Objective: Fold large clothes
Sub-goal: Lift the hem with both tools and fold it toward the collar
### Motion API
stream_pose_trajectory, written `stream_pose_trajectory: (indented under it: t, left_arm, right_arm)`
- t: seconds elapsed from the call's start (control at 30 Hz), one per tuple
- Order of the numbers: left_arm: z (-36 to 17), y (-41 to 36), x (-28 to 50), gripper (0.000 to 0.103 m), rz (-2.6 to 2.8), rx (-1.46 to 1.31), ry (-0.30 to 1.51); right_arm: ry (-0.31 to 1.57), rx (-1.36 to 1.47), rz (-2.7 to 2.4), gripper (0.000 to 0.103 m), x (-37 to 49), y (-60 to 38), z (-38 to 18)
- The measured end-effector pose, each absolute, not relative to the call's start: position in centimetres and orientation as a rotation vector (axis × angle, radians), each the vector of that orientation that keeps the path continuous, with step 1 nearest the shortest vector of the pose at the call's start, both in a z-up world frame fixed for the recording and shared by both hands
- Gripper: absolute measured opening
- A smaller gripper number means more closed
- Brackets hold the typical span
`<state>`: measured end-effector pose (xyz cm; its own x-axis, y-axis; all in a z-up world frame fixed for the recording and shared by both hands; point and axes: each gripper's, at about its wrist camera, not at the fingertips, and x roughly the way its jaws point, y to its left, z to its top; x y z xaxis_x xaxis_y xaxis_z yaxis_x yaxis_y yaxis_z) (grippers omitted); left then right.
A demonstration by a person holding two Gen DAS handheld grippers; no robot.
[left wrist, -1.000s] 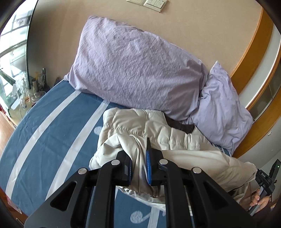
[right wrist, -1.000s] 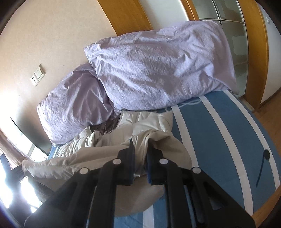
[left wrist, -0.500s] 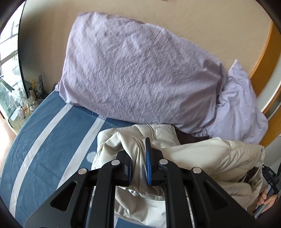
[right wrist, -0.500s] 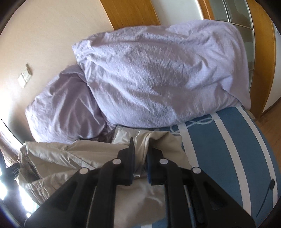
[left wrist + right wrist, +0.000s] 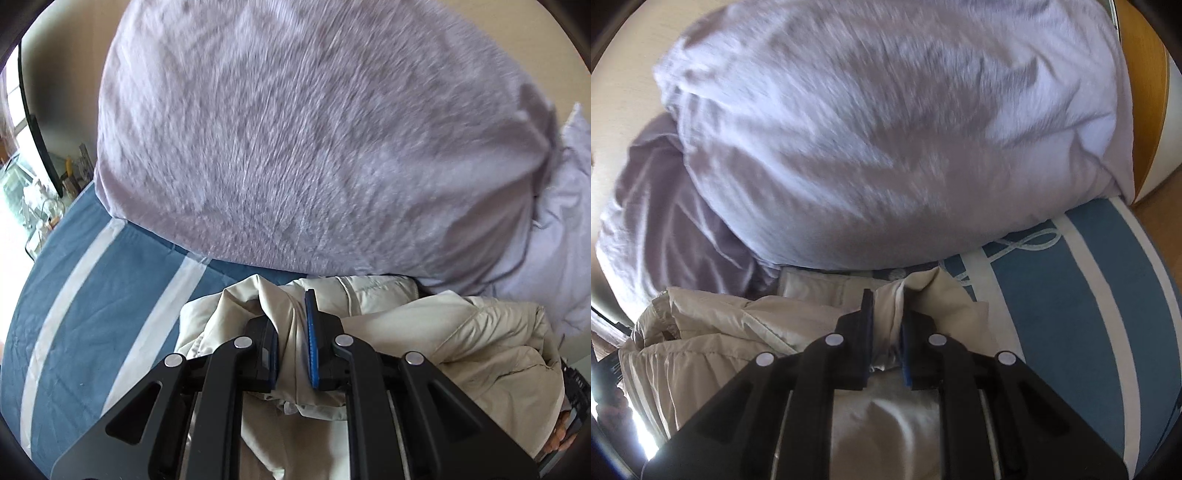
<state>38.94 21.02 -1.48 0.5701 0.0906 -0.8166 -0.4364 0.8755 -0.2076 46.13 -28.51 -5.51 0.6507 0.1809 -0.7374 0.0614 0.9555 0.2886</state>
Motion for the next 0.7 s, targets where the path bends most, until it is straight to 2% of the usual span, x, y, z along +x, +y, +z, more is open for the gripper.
stream_pose_trajectory:
  t: [0.1, 0.2, 0.27, 0.3, 0.4, 0.47, 0.53, 0.7]
  left_arm:
    - [-2.8, 21.1, 40.2, 0.012, 0.338, -0.417, 0.952]
    - [-3.9, 21.3, 40.9, 0.015, 0.350, -0.439, 0.978]
    - [-4.2, 21.4, 41.1, 0.019, 0.346, -0.453, 0.990]
    - [-4.2, 21.5, 41.1, 0.022, 0.337, -0.464, 0.996]
    - [-3.3, 21.7, 40.8, 0.045, 0.306, -0.492, 0.985]
    - [-2.0, 21.7, 40.3, 0.073, 0.297, -0.487, 0.947]
    - [-0.6, 21.4, 39.8, 0.084, 0.302, -0.454, 0.910]
    - [1.3, 18.4, 38.8, 0.084, 0.225, -0.378, 0.886]
  right_arm:
    - [0.888, 0.305, 0.057, 0.016, 47.2, -28.5, -6.4]
    - [0.910, 0.316, 0.045, 0.024, 47.8, -28.7, -6.9]
    - [0.908, 0.320, 0.041, 0.044, 47.8, -28.8, -6.8]
    - [0.899, 0.316, 0.034, 0.048, 47.6, -29.0, -6.5]
    - [0.848, 0.289, 0.040, 0.054, 46.4, -29.1, -4.8]
    - [0.820, 0.273, 0.072, 0.054, 45.3, -28.7, -3.5]
    - [0.807, 0.238, 0.137, 0.054, 44.2, -27.3, -2.4]
    - [0.854, 0.102, 0.316, 0.054, 42.9, -21.2, -2.9]
